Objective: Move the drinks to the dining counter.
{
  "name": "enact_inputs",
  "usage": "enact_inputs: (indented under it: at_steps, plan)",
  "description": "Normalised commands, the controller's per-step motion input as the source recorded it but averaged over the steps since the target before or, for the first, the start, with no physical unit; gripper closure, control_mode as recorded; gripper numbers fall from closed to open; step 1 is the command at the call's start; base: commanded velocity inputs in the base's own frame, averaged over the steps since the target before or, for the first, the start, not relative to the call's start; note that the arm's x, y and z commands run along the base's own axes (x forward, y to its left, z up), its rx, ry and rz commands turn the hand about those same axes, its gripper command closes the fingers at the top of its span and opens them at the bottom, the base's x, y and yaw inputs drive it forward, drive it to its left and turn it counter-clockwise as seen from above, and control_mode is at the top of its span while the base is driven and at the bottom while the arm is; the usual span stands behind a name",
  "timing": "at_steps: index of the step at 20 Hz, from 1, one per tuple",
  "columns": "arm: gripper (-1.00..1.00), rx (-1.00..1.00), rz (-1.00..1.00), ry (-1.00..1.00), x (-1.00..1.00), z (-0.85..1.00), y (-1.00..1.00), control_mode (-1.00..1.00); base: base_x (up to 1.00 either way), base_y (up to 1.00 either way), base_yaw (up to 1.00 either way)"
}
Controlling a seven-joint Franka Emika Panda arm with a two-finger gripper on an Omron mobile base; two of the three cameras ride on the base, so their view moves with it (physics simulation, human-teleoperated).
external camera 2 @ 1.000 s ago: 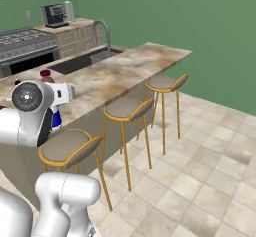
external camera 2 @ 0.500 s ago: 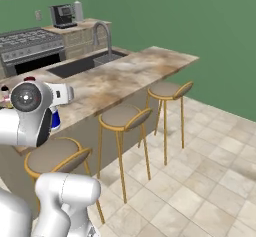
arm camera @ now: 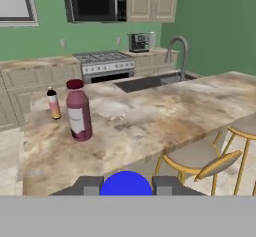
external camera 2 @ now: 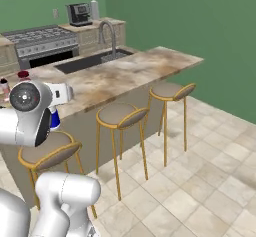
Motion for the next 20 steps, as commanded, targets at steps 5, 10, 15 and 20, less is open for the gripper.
enact_inputs:
  at_steps: [5, 10, 15, 20]
  plan:
    - [1.00, 0.00, 0.00, 0.00, 0.00, 0.00, 0.00, 1.00, -0.72, -0.43, 0.20]
    - [1.00, 0.00, 0.00, 0.00, 0.00, 0.00, 0.00, 1.00, 0.89, -0.66, 0.29]
    - [1.00, 0.00, 0.00, 0.00, 0.00, 0.00, 0.00, 1.00, 1.00, -0.69, 0.41]
    - [1.00, 0.00, 0.00, 0.00, 0.00, 0.00, 0.00, 1.00, 1.00, -0.30, 0.42]
